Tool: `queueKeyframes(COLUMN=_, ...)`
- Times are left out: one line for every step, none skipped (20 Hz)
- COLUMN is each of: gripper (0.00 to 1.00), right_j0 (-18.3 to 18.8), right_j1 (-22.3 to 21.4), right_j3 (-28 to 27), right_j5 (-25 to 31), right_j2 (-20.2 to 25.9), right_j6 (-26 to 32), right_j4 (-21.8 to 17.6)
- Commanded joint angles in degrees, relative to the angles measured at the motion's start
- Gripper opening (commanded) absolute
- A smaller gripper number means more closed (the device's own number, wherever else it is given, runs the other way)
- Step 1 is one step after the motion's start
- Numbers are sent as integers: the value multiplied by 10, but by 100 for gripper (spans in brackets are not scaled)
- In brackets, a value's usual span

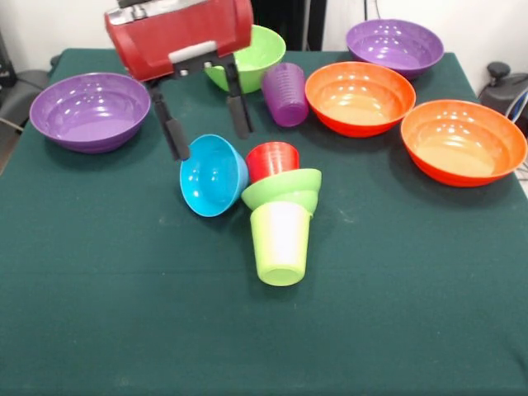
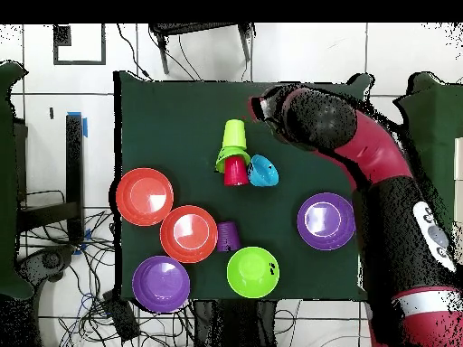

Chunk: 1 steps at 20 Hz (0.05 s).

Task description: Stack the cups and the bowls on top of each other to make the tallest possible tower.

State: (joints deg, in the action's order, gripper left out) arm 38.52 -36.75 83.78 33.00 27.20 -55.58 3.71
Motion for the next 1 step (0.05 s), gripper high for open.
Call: queueKeyframes(gripper=100, right_j0=9, right_j1=16, right_j3=53, right_j5=1, right_j2=30, right_j6=-50, right_j4=-10)
